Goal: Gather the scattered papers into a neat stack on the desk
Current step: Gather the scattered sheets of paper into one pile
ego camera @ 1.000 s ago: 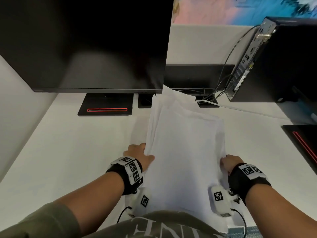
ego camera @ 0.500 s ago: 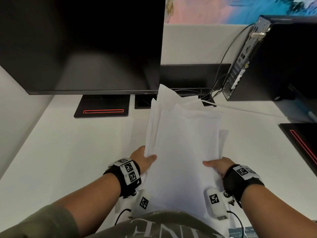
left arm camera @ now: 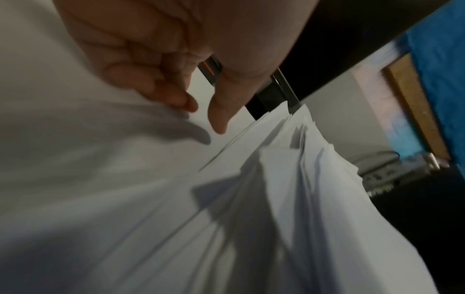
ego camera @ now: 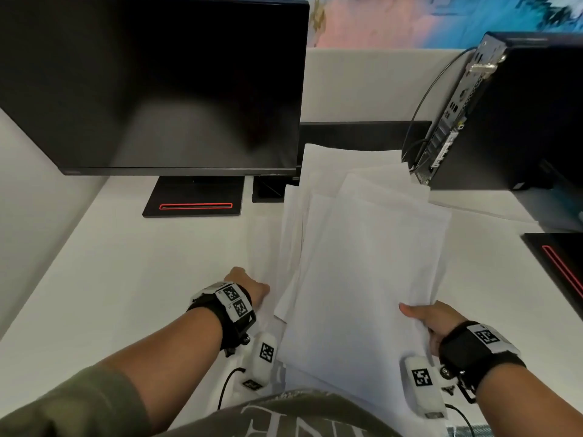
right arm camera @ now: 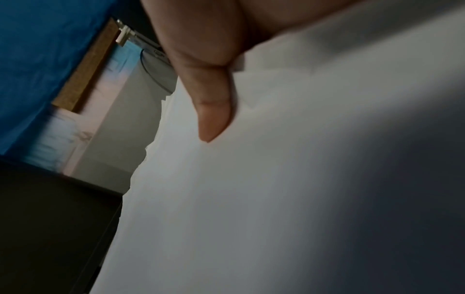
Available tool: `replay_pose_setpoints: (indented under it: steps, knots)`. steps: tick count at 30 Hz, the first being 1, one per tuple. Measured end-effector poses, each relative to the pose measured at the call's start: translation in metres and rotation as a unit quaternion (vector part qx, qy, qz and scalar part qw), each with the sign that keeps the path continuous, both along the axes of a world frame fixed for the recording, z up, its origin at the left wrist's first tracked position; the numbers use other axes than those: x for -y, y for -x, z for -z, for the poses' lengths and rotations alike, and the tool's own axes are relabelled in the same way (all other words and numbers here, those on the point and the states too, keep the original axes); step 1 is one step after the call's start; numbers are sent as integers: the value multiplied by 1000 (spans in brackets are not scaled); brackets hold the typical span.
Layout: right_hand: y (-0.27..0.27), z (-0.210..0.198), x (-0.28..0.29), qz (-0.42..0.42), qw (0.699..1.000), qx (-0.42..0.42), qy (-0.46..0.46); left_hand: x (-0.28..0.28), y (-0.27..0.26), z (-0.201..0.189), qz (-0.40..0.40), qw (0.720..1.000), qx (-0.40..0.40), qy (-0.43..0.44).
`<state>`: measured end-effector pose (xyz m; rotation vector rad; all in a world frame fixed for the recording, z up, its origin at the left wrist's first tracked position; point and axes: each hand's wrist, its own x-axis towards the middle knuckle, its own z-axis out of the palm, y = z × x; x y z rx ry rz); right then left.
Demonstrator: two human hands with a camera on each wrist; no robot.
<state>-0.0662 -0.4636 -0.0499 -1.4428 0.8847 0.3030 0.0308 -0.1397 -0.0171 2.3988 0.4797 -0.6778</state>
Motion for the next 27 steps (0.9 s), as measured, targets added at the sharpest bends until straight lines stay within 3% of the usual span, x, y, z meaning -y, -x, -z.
replay_pose_setpoints:
  steps: [4,10,14,18,22,27]
  knots:
    - [2,5,10,9,1000,-11,-10,15,4,-1,86,996,1,-33]
    - [-9,1,6,-35,999,-28,9,32,4,6,100,993,61,7]
    - [-20,-2,-2,-45,998,-34,14,37,2,10,73,992,84,58]
    - [-28,0,-8,-74,993,-40,84,34,1,14,25,988,104,110]
    - [-22,-7,-2,-44,987,-38,151,30,-4,13,-54,987,78,132]
    - [6,-28,14,55,992,28,108,38,-5,4,-6,984,49,169]
